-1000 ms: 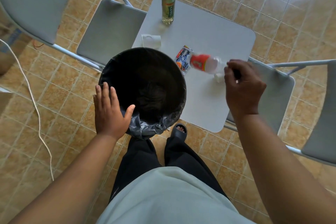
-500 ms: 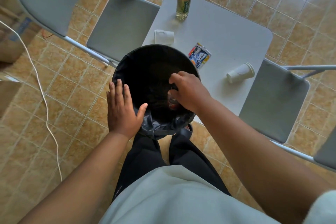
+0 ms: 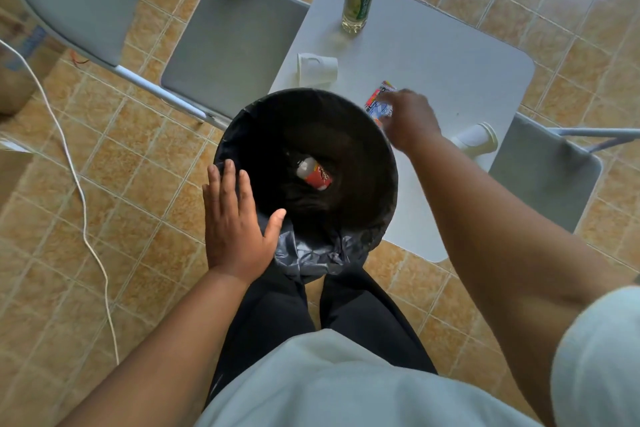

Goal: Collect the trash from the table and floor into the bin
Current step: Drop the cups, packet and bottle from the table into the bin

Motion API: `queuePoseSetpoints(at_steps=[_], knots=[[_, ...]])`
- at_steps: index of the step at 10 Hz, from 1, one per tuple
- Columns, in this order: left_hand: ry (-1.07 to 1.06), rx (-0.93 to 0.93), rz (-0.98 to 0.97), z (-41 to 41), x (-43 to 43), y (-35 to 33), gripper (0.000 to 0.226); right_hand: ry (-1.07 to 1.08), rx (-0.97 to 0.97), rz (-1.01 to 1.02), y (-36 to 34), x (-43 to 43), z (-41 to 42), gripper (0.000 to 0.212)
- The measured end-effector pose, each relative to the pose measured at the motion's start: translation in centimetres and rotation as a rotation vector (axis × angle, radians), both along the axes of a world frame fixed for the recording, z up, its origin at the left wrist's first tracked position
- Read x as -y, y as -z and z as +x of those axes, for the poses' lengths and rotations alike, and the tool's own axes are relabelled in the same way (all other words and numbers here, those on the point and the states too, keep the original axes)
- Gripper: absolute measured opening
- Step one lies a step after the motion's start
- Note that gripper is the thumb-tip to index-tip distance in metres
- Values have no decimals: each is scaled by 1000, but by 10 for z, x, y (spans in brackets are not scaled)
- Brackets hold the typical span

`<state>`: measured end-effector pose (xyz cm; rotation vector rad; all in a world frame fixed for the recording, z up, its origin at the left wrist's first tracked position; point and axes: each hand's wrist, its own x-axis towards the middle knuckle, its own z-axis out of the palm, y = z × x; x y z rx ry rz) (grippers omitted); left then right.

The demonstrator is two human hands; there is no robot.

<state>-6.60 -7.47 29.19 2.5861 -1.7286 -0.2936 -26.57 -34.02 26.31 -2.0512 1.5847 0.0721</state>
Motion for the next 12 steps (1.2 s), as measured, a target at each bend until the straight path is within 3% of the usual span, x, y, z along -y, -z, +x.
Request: queuePoseSetpoints(at_steps=[1, 2, 4, 6, 8, 9, 10, 11, 12], knots=[[-1, 3, -11, 0, 0, 1, 83, -262, -138, 102, 27, 1, -1, 38], [-2, 3, -11, 0, 0, 1, 84, -326, -171, 52, 38, 1, 4, 21], [-5, 0, -14, 0, 0, 1, 83, -250, -137, -100, 39, -8, -9, 20], [-8, -3, -10, 0, 0, 0, 83, 41, 176, -450, -19, -19, -26, 21], [-9, -6, 15, 0, -1, -1, 83, 115, 545, -771, -125, -60, -29, 25], [0, -10, 21, 0, -1, 0, 83, 25, 617, -627, -130, -81, -14, 24], [-5, -15, 7, 0, -1, 0, 83, -137, 535, -328, -99, -100, 16, 24], [-4, -19, 2, 1, -1, 0, 83, -333, 214, -107, -58, -112, 44, 27], [0, -21, -4, 0, -1, 1, 83, -444, 14, 64, -31, -114, 66, 25]])
